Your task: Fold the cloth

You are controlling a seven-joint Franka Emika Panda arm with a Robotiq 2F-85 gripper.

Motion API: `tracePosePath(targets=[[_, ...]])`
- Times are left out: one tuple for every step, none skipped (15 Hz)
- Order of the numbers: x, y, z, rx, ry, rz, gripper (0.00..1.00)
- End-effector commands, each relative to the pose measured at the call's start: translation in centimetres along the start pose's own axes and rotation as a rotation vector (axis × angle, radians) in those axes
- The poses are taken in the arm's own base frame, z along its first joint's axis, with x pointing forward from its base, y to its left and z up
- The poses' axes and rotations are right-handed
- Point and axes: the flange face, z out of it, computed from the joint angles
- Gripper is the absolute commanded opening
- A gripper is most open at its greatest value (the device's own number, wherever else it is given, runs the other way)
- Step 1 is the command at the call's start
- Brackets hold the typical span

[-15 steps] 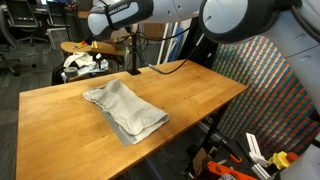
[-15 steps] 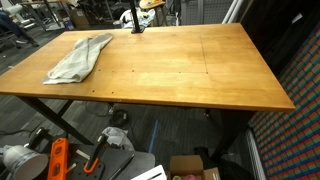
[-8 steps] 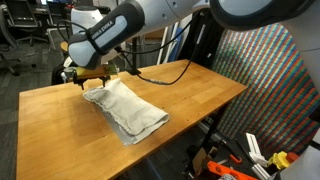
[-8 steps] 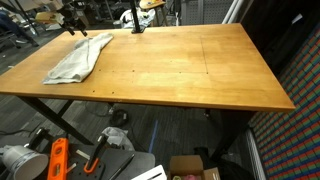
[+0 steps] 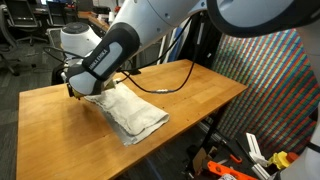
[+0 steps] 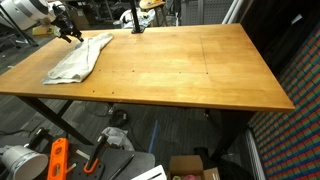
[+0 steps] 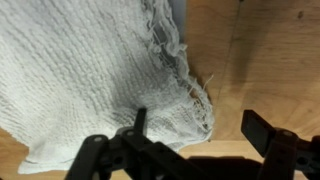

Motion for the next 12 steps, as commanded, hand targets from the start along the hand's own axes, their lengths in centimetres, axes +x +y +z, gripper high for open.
tracePosePath(targets=[[-0.7,0.1,-1.2,-0.022,0.045,0.002,0.66],[-0.8,0.1,-1.2,-0.023,0.047,0.006,0.58],[-0.9,0.2,-1.1,-0.024,0.048,0.012,0.50],[-0.9,0.3,-1.0,-0.029,0.047,0.017,0.42],[-0.8,0.5,-0.9,-0.033,0.044,0.025,0.35],[-0.8,0.8,-0.6,-0.038,0.042,0.034,0.26],[-0.7,1.0,-0.3,-0.041,0.038,0.041,0.19],[-0.6,1.3,-0.1,-0.046,0.034,0.051,0.11],[-0.5,1.6,0.0,-0.049,0.033,0.060,0.04],[-0.3,1.9,0.1,-0.052,0.033,0.070,0.02],[-0.2,2.2,0.1,-0.053,0.034,0.082,0.00],[0.0,2.4,0.0,-0.055,0.036,0.094,0.00]])
